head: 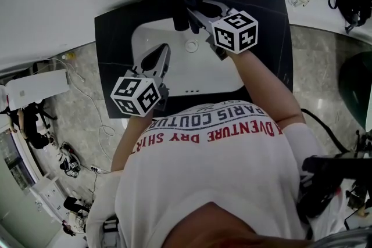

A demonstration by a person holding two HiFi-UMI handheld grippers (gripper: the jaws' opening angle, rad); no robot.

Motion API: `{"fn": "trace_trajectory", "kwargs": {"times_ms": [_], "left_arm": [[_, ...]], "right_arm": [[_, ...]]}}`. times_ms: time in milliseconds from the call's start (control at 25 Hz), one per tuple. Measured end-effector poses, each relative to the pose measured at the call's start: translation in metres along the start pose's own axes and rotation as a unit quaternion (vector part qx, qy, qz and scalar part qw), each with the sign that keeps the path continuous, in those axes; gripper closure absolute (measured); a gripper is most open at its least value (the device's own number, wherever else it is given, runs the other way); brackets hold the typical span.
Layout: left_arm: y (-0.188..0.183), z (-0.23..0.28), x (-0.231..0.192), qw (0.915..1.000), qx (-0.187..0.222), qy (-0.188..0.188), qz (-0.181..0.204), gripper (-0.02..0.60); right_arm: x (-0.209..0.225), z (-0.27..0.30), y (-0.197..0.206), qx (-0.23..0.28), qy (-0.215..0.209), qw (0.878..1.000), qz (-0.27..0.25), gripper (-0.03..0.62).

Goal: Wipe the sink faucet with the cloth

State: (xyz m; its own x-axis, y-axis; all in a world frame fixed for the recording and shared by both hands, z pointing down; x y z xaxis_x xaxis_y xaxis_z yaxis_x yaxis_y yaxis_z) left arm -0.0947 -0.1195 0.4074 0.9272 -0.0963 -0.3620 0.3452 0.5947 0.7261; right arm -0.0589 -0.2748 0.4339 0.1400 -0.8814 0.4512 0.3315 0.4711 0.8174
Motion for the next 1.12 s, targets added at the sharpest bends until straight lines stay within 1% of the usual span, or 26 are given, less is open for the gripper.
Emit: {"fn": "trace_trajectory", "kwargs": {"times_ms": [480,640,760,840,960,1040,1120], "left_arm": [[0.016,-0.006,0.008,0.9999,0.001,-0.004,-0.010,0.580],[0.016,-0.010,0.005,0.9999,0.002,-0.008,-0.012,0.580],[0.015,-0.013,0.001,0.9998,0.003,-0.013,-0.013,0.580],[0.016,-0.016,-0.003,0.9998,0.003,-0.015,-0.015,0.580],[0.025,-0.009,-0.017,0.9997,-0.001,-0.018,-0.016,0.580],[0.032,-0.002,-0.026,0.9997,-0.004,-0.020,-0.015,0.580],[0.032,0.000,-0.031,0.9996,-0.007,-0.020,-0.016,0.580]], "right_arm": [[-0.042,-0.022,0.047,0.000,-0.038,0.997,0.069,0.516],[-0.042,-0.022,0.049,0.007,-0.038,0.996,0.079,0.516],[-0.033,-0.025,0.043,0.027,-0.036,0.994,0.097,0.516],[-0.022,-0.024,0.042,0.043,-0.028,0.991,0.126,0.516],[0.006,-0.004,0.057,0.057,-0.018,0.983,0.176,0.516],[0.024,0.013,0.070,0.066,-0.021,0.975,0.213,0.516],[0.034,0.026,0.073,0.075,-0.032,0.965,0.249,0.516]]}}
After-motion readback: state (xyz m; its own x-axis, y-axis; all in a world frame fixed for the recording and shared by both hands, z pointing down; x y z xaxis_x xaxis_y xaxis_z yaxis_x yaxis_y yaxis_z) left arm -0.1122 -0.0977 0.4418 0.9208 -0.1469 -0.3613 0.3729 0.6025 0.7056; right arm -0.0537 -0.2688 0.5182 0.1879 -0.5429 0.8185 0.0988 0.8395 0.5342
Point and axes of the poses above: the fingertips, and each gripper's own axes: z forward along the fingers, x to its right, y out of its underside, the point moved 3 cm from there along -z, backward along the fingers, and after that the axes turned 9 degrees about -x, right-handed, at the moved point
